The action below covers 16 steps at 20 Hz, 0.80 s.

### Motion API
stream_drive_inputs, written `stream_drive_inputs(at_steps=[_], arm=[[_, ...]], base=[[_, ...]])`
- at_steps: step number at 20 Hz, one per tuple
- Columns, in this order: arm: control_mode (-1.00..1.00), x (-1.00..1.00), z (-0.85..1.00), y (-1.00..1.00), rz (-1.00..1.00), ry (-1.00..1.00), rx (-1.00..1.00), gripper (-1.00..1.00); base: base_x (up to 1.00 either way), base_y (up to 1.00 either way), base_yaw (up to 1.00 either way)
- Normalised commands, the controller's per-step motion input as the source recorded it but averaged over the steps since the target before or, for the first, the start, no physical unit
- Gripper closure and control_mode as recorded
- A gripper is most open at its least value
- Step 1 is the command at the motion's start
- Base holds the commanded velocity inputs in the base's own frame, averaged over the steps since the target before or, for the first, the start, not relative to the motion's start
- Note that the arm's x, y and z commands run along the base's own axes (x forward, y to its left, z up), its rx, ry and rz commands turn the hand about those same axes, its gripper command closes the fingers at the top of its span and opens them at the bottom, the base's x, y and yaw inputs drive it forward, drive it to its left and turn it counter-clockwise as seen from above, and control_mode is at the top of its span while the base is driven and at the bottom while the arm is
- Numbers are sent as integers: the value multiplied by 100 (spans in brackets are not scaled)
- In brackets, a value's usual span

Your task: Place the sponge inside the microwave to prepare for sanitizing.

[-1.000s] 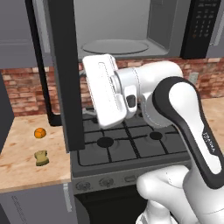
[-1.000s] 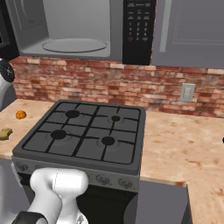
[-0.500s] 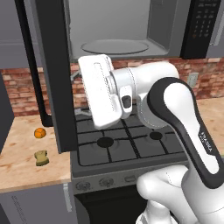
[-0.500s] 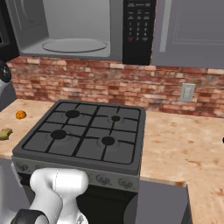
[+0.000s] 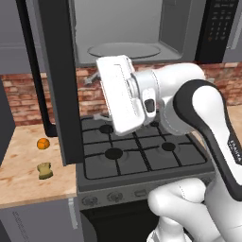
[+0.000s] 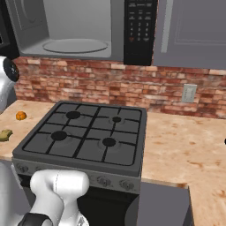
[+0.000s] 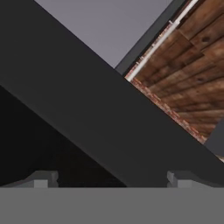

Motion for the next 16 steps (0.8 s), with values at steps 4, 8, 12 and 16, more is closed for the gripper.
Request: stream_drive_inputs(at_steps=[4, 8, 12, 16], arm=[[-100, 0, 9, -34, 0, 0, -1, -100], [-100, 2, -19, -47, 0, -10, -15, -100], [-100, 1, -31, -45, 0, -24, -34, -100], [-100, 8, -49, -18, 1, -20, -39, -100]], base=[[0, 0, 0], [0, 0, 0], [0, 0, 0], [0, 0, 0]])
